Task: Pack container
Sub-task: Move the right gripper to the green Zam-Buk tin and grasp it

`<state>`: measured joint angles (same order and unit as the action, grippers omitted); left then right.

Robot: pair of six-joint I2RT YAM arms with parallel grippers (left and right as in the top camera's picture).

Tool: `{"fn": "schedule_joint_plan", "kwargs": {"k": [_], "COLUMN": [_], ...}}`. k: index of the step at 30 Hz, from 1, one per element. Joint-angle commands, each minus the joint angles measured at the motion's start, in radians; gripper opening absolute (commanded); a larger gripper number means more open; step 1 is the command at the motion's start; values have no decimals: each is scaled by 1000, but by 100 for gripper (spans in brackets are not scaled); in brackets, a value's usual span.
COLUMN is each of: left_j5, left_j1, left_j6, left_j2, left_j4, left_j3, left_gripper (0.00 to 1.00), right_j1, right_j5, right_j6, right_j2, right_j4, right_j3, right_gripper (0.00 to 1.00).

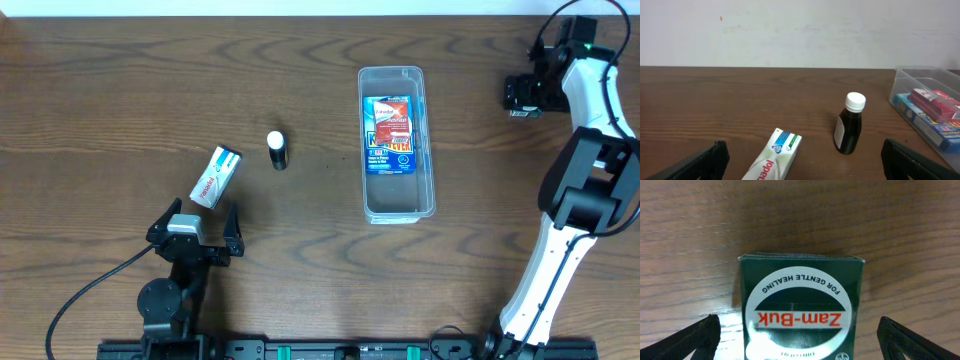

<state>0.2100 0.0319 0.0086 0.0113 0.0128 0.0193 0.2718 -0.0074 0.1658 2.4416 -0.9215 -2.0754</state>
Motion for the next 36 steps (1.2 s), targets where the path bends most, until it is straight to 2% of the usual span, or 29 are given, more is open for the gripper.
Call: {"fn": "schedule_joint_plan", "kwargs": {"k": [1,14,32,36], "left_j5": [11,11,11,11], "left_j1": [4,4,4,4], "left_j6": [17,17,17,17], "left_j2": [-1,-1,-1,-1], "left_j4": [37,37,37,37], "left_j3": [-15,-15,-15,-15], "left_gripper": [98,98,98,98], "right_j1": [7,6,6,6], "right_j5": [0,-1,0,-1], "right_j6": [-3,-4,-4,-4], "right_j2": [10,15,45,45], "right_j4": [6,11,20,24], "right_j3": [4,4,4,4], "right_gripper": [96,83,84,76]}}
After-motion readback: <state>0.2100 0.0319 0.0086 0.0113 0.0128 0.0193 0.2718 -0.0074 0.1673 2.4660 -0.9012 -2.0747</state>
